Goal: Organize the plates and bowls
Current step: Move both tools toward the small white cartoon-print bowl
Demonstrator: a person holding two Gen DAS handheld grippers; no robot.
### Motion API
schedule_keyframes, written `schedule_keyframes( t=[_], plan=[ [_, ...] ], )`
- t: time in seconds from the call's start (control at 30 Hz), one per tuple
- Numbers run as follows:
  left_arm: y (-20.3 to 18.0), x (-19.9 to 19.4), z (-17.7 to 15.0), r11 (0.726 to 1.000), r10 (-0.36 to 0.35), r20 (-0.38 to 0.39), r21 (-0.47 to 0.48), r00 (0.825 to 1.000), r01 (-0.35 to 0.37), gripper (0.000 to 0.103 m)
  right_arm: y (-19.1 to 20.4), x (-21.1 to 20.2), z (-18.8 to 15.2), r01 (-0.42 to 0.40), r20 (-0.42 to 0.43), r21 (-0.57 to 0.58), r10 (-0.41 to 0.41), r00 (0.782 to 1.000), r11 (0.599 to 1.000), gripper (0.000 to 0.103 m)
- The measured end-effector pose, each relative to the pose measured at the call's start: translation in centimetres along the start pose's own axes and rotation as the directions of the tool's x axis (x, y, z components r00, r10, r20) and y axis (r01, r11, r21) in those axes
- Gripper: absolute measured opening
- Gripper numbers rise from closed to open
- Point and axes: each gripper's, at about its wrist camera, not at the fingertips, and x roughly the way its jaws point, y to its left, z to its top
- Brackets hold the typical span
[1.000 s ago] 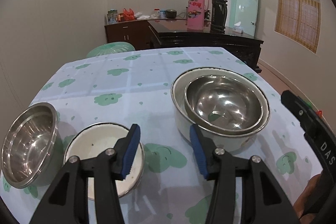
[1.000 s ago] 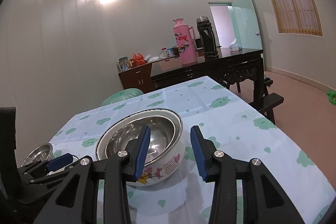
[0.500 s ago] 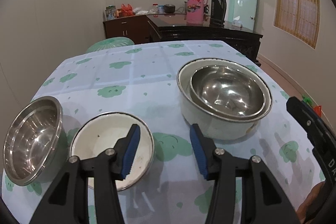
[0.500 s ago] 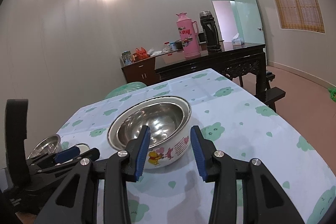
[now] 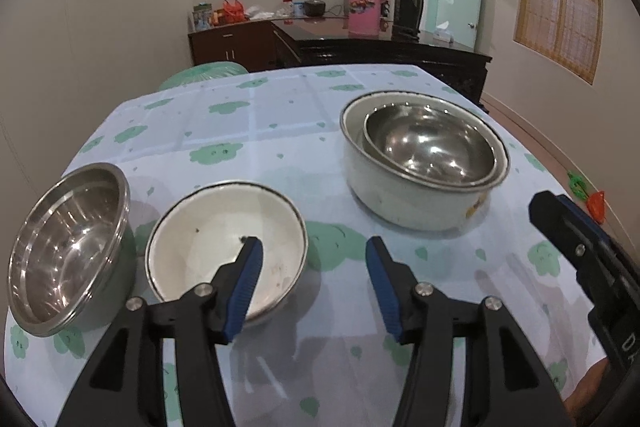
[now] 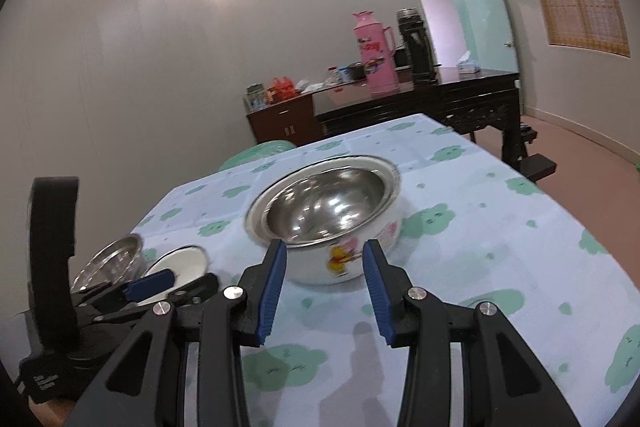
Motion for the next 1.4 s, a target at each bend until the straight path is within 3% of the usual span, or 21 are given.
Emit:
schedule_keyframes(
  t=[0.23,0.47,0.63,0.87,1.1,1.2,1.33,1.4],
  plan=[
    [2.1,-1.2,0.3,0.999,0.011,0.001,0.03,1.0,-0.011,0.055,1.9,-0.1,-0.7,-0.085,-0.039,0.008,0.085,0.996,0.996,0.043],
    [6.2,-1.8,3.9,0.996,0.011,-0.05,0.089,0.999,-0.007,0.062,4.3,0.7,-1.6,-0.18,-0.115,0.033,0.182,0.976,0.983,0.043],
    [8.7,-0.3,6.7,0.995,0.011,-0.105,0.095,0.994,-0.001,0.063,5.5,2.6,-2.1,-0.233,-0.192,0.091,0.247,0.95,0.968,0.043],
    [8.7,2.9,7.7,0.991,-0.012,-0.222,0.126,0.975,0.041,0.061,6.7,6.2,-2.3,-0.272,-0.283,0.206,0.323,0.903,0.94,0.043],
    [8.7,3.5,8.1,0.992,-0.031,-0.236,0.114,0.971,0.06,0.061,8.4,10.5,-3.8,-0.256,-0.411,0.286,0.359,0.838,0.924,0.043],
    [8.8,3.8,8.2,0.993,-0.032,-0.243,0.101,0.969,0.058,0.061,8.7,11.2,-3.8,-0.247,-0.424,0.29,0.356,0.833,0.924,0.042],
    [9.1,4.1,8.1,0.994,-0.039,-0.26,0.087,0.965,0.064,0.061,8.7,11.5,-3.2,-0.241,-0.424,0.276,0.343,0.838,0.93,0.028],
    [9.2,4.0,8.1,0.994,-0.042,-0.268,0.084,0.962,0.067,0.062,8.8,11.5,-2.7,-0.236,-0.428,0.249,0.325,0.843,0.939,0.012]
  ],
)
